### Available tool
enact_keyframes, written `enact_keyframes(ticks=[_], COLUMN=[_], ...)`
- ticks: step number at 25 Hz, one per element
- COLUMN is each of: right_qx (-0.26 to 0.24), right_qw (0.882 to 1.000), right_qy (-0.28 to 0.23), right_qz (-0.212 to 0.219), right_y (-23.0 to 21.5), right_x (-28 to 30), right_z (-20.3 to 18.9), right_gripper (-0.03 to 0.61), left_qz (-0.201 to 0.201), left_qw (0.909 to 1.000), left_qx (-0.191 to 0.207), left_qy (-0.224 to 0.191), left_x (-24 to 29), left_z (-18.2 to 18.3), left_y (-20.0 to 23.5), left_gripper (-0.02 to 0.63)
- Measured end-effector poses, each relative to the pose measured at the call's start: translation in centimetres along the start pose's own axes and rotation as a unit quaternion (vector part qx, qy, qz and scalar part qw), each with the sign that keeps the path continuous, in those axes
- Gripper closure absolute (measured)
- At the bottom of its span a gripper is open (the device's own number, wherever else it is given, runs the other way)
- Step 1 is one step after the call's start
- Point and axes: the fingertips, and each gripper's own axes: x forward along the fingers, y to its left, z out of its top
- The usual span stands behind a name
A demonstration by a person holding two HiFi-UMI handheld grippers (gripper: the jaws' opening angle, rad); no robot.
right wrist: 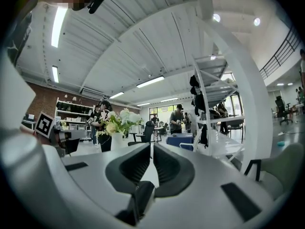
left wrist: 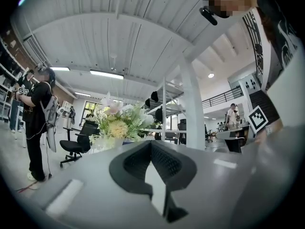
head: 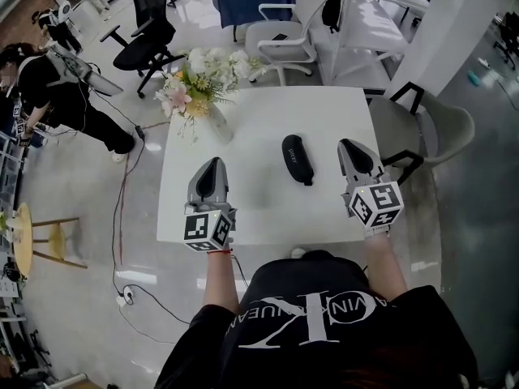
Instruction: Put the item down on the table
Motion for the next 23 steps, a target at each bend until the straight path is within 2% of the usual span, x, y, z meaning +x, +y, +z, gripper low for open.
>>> enact_keyframes(ticks=[23], right_qx=[0.006], right_qw=[1.000], right_qy=[0.003], right_qz=[-0.001], right_y=[0.05], right_x=[-0.56], right_z=[-0.51], right_gripper=[0.549], left_qz=[0.004], left_qw=[1.0000], left_qx=[-0.002], left_qy=[0.006], left_x=[-0.54], left_z=[-0.58], left_y=[-0.04], left_gripper=[0.603])
